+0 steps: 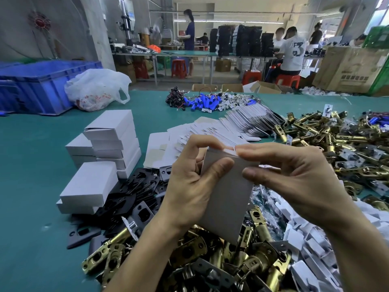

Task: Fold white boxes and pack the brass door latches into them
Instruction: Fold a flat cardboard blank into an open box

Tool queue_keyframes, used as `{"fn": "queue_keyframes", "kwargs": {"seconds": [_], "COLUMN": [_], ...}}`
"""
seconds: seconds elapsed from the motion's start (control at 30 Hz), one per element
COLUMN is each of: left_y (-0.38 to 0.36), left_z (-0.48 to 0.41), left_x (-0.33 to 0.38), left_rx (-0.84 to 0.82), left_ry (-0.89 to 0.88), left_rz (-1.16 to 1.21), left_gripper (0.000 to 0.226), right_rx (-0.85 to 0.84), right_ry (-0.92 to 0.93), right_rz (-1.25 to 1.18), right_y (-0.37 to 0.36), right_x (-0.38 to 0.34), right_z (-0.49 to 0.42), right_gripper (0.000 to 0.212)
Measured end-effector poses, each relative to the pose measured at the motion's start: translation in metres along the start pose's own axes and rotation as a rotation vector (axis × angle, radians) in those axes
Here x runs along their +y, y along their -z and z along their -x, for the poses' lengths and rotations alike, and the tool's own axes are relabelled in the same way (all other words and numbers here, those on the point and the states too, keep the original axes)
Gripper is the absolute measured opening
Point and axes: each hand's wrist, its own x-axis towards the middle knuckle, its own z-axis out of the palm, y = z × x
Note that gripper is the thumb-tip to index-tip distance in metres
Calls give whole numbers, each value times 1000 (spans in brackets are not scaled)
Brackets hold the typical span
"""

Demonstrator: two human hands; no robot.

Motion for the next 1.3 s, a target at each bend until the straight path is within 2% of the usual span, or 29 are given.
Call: {"fn": "queue_keyframes", "kwargs": {"seconds": [0.23,0.4,0.63,0.87,0.97,1.07,1.17,1.3], "left_y": [3,7,7,1,2,7,11,12], "left_z": [-1,-2,0,0,-1,-5,-9,-11], "left_x": [0,5,2,1,5,10,12,10], "left_rx": [51,85,52,30,95,265,424,466], "left_ry": [12,4,-18,-91,-105,-53,67,152], "left_rz": [-21,-6,-58,-150,-128,16,206,318], "left_gripper": [17,14,43,20,24,20,23,23], "right_rx": [-13,36,124,134,105,6,-88,-14], "right_ry": [-44,-28,134,150,87,-120,-232,-226], "right_rz": [35,28,-53,4,-53,-75,-29,-90], "right_y": [-10,-14,-17,-14,-16,-14,-19,-25], "right_x": [10,13,13,12,11,15,20,25], "right_z": [-1,-3,-3,-3,-3,-2,-2,-4], "right_gripper": [29,33,29,29,42,68,50,38]}}
